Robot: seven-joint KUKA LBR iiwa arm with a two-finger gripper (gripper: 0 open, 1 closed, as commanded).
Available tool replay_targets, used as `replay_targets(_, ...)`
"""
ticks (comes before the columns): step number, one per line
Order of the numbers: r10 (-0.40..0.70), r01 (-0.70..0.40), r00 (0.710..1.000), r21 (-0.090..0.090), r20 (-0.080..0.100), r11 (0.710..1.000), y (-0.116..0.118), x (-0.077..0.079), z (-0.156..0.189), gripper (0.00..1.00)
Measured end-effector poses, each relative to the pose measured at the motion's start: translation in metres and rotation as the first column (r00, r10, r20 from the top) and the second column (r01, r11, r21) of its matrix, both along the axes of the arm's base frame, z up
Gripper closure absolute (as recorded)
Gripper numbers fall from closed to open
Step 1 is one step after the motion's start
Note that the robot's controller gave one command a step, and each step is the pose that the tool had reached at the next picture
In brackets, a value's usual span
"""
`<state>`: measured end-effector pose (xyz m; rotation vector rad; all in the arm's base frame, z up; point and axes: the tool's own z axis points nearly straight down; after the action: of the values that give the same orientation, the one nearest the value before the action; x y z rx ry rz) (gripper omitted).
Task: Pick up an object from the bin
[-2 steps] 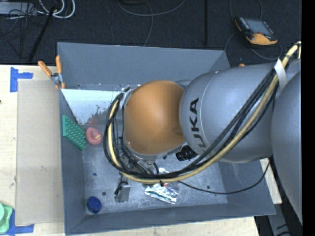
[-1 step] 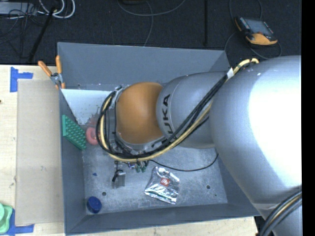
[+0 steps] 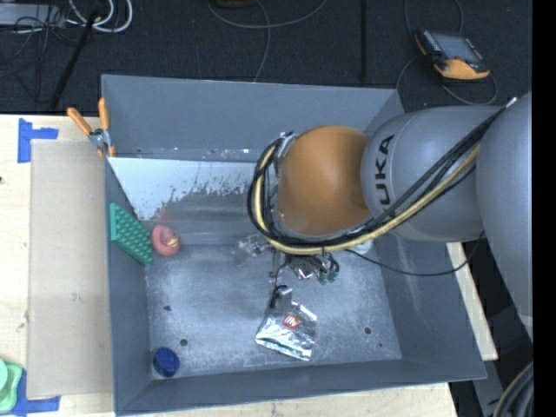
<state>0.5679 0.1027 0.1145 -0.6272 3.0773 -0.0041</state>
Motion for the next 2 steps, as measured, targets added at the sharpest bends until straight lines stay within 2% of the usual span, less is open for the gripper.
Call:
replay_targets(1, 0.417, -0.417, 0.909, 0.003, -0.009, 0.909, -0.0594, -0.0564, -0.0443, 0.00)
replay_targets(2, 0.414, -0.414, 0.910, 0.005, -0.003, 0.910, -0.0573, -0.0546, -0.0423, 1.00)
